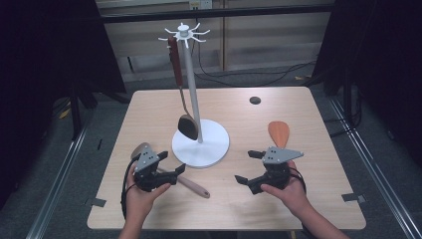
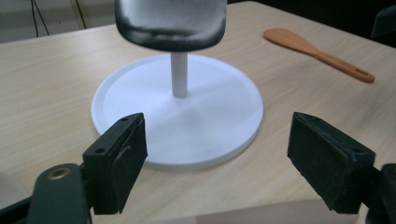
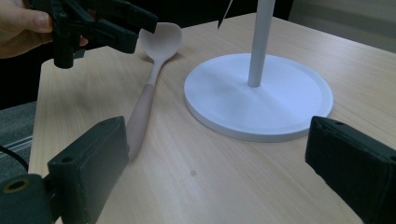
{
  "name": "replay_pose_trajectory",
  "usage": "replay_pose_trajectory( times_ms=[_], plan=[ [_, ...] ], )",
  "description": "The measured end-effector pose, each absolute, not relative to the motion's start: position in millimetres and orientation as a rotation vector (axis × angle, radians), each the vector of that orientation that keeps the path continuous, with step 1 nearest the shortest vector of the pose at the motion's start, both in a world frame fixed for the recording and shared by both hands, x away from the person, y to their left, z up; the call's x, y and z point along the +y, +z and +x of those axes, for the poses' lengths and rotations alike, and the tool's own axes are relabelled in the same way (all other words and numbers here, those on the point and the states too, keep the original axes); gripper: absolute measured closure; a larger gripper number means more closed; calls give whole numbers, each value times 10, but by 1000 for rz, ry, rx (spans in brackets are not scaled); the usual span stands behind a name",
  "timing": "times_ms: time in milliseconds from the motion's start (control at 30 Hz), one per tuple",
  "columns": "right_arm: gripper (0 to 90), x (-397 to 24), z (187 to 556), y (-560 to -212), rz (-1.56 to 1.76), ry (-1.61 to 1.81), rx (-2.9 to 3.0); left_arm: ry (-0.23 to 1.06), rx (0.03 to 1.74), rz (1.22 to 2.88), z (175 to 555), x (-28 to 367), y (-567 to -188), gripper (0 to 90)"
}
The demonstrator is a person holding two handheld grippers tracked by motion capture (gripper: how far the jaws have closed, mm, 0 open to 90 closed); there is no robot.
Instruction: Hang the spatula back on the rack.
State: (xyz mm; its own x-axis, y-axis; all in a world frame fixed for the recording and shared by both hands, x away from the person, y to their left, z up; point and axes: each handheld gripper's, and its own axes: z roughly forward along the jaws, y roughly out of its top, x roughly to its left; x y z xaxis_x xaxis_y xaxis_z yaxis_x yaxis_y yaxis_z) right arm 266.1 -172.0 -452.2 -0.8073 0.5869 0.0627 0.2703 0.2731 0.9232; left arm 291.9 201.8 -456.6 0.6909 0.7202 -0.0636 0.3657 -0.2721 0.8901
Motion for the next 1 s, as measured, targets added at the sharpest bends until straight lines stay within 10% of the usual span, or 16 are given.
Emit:
replay_pose_trajectory(
  times_ms=[633,1000],
  plan=[
    [58,-1723,2679,-4515,795,1553,2252,239,832,2088,2858,1954,-4735,733],
    [57,-1740,2682,-4498,792,1558,2238,190,801,2134,2862,1913,-4776,882]
  ],
)
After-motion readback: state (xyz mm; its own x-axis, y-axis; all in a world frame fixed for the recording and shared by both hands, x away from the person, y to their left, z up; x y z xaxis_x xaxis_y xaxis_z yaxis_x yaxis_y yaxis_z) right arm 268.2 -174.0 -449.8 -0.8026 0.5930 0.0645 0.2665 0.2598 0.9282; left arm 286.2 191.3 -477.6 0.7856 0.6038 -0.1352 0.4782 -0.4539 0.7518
